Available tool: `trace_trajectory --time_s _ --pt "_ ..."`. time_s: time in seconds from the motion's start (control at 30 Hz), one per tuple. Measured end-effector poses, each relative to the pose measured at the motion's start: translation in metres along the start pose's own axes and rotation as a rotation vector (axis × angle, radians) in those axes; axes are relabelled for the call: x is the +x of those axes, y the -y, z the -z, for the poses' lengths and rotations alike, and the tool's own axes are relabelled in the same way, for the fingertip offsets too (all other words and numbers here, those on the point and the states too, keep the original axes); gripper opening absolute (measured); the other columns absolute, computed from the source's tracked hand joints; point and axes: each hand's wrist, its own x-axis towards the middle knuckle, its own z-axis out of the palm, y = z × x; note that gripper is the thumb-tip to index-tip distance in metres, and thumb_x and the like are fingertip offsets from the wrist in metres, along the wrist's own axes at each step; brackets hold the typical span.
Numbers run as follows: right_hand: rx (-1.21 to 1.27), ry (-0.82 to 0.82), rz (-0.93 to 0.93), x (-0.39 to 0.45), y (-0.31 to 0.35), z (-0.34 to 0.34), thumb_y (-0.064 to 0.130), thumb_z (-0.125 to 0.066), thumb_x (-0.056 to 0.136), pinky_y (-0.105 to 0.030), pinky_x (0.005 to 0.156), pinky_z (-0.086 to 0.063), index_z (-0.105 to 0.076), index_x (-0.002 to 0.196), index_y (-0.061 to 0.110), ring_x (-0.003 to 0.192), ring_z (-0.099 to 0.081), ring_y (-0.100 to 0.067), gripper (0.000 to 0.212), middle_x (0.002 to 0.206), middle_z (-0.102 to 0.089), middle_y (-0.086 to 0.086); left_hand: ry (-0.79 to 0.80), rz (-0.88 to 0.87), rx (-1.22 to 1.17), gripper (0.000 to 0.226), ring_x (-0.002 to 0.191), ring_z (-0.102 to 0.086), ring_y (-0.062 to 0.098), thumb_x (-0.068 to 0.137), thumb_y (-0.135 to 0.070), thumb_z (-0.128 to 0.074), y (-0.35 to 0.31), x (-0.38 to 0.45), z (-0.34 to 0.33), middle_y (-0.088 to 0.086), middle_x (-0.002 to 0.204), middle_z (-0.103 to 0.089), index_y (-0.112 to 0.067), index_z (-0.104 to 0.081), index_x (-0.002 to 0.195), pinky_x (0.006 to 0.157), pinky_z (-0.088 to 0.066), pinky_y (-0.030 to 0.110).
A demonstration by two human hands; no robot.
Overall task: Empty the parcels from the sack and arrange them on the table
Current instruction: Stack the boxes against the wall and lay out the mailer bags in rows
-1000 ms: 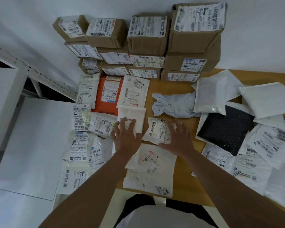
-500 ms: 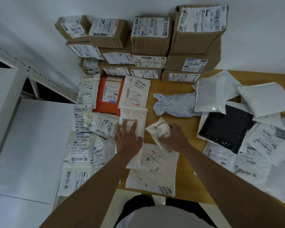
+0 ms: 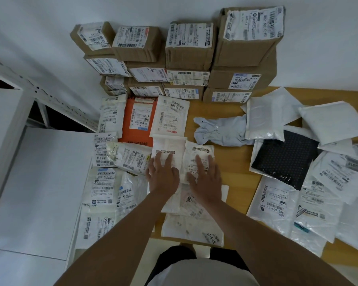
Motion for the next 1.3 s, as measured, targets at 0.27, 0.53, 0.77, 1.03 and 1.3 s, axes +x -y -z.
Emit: trace_trajectory --time_s 0.27,0.53,0.77,1.03,1.3 --pt "-0.147 0.001 0.081 0.002 -0.008 0.011 0.069 -0.029 0.089 -0.056 0.113 -0.020 -0.019 0.153 0.038 0.147 -0.013 -0.038 0.072 0.163 -0.013 -0.008 -0.025 0.024 -0.003 0.055 0.147 -0.004 0.036 0.095 -0.035 -0.046 -0.004 -0.002 0.007 0.011 0.159 -0.012 -0.026 -0.033 0.147 0.117 -0.010 0.057" --pt "-0.503 0.070 0.036 0.126 -0.053 0.100 0.048 -0.056 0.090 -0.053 0.119 -0.009 0.004 0.155 0.028 0.149 -0.002 -0.036 0.091 0.163 0.003 -0.006 -0.016 -0.330 0.005 0.057 0.140 -0.025 0.029 0.093 -0.030 -0.052 -0.064 0.042 0.028 0.008 0.154 -0.026 -0.024 -0.034 0.147 0.112 -0.025 0.045" --pt "-0.113 0.001 0.057 0.165 -0.046 0.120 0.025 -0.059 0.088 -0.039 0.076 -0.051 -0.037 0.132 0.014 0.098 -0.061 -0.034 0.050 0.113 -0.059 -0.012 0.127 -0.125 -0.527 0.079 0.134 -0.036 0.035 0.085 -0.044 -0.059 -0.114 0.097 0.031 0.006 0.155 -0.018 -0.031 -0.018 0.152 0.105 -0.039 0.052" --pt "0.687 0.603 -0.269 0.178 -0.033 0.157 0.018 -0.067 0.069 -0.044 0.080 -0.050 -0.061 0.090 0.004 0.089 -0.067 -0.038 0.025 0.094 -0.069 -0.023 0.458 0.272 -1.370 0.054 0.104 -0.064 0.026 0.084 -0.027 -0.070 -0.111 0.118 0.052 0.006 0.110 -0.068 -0.013 -0.049 0.132 0.088 -0.053 0.039" --pt "0.778 0.285 -0.412 0.182 -0.050 0.157 0.043 -0.070 0.087 -0.049 0.085 -0.058 -0.058 0.103 0.020 0.092 -0.072 -0.029 0.030 0.096 -0.073 -0.009 0.226 0.607 -1.604 0.025 0.086 -0.066 0.024 0.093 -0.005 -0.061 -0.118 0.127 0.031 0.013 0.098 -0.067 -0.002 -0.056 0.117 0.076 -0.058 0.040"
